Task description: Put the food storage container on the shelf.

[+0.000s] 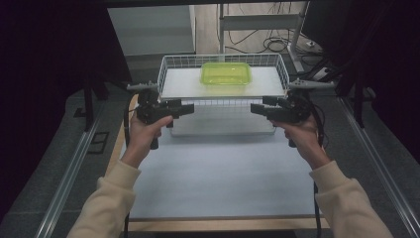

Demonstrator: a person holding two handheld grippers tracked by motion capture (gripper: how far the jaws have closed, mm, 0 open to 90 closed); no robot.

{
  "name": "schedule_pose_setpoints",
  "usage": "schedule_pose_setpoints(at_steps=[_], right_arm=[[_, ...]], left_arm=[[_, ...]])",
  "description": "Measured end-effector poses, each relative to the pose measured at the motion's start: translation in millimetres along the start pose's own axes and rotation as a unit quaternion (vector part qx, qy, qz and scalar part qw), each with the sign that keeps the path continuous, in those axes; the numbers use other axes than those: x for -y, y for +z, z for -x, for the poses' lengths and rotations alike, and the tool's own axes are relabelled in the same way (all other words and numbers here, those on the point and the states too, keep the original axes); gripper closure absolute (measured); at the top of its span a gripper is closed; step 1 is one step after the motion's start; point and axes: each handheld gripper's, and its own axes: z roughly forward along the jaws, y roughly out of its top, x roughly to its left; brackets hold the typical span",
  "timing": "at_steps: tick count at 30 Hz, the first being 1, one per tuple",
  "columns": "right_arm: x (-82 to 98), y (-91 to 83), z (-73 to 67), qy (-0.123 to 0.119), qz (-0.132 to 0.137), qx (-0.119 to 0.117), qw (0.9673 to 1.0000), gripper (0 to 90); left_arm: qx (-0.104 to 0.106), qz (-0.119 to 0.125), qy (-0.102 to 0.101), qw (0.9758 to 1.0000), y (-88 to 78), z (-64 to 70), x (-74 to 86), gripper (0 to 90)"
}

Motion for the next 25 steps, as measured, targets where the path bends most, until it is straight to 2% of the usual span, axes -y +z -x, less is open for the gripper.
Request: schedule_pose_setpoints(at_steps=[3, 5, 9, 13, 16, 18, 25], right_arm=[[17.4, -8.7, -4.9, -0.013, -0.002, -0.004, 0.9999, 27.6], [30.9, -13.9, -6.6, -0.017, -0.002, -0.01, 0.9998, 27.3], [62.0, -20.6, -5.5, -0.008, -0.006, -0.026, 0.9996, 27.0], [89.1, -22.8, -3.2, -0.021, -0.019, -0.015, 0.9995, 25.6], [101.3, -23.7, -2.6, -0.026, -0.023, -0.014, 0.9993, 25.5], [102.9, -23.7, -3.3, -0.031, -0.02, -0.015, 0.9992, 25.5], [103.7, -21.7, -7.5, -0.045, -0.015, -0.017, 0.9987, 22.0]], left_arm=[[0.004, -0.001, 0.008, 1.0, -5.4, 7.6, 21.4, 25.9], [0.01, 0.004, 0.006, 0.9999, -8.4, 11.6, 37.3, 25.8], [0.02, -0.009, 0.006, 0.9998, -8.3, 17.8, 68.3, 25.7], [0.021, -0.027, 0.005, 0.9994, -4.6, 21.1, 93.1, 25.7], [0.016, -0.036, 0.013, 0.9991, -2.0, 23.3, 102.4, 25.7], [0.013, -0.036, 0.019, 0.9991, -0.7, 25.0, 103.1, 25.6], [0.018, -0.034, 0.014, 0.9992, -0.2, 24.0, 106.4, 25.6]])
